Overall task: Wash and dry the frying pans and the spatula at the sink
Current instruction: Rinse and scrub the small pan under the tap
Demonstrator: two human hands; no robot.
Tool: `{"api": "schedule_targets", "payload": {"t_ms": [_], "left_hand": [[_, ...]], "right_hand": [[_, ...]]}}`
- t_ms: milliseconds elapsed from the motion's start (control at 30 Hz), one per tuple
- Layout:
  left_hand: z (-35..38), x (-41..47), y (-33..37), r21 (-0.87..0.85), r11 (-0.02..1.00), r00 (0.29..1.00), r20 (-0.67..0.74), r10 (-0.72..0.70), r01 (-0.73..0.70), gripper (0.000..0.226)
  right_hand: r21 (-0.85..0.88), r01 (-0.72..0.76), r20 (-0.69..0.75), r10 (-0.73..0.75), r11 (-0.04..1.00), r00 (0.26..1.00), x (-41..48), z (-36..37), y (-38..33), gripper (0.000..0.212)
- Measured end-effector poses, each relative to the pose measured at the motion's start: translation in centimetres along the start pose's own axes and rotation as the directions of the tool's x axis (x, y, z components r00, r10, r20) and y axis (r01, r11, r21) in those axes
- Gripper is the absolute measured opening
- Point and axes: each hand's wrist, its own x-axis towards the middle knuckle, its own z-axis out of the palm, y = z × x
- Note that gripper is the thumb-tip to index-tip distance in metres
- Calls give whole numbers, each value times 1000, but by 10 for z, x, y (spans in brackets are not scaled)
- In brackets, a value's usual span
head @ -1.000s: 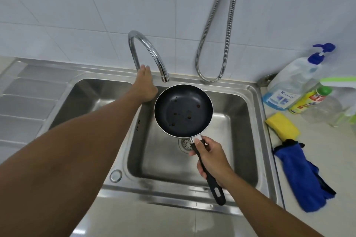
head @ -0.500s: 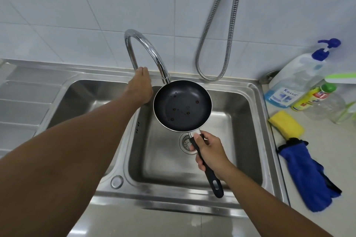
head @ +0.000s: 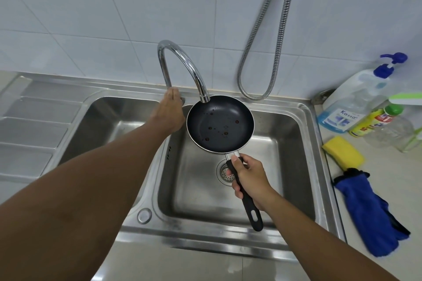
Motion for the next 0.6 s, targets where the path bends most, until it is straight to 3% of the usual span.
{"api": "schedule_targets", "payload": {"t_ms": [600], "left_hand": [[8,-1,-13,-55,998,999,34,7,-5,83]], "right_hand": [[15,-15,5,15,1000,1000,4,-1,6,29]]}}
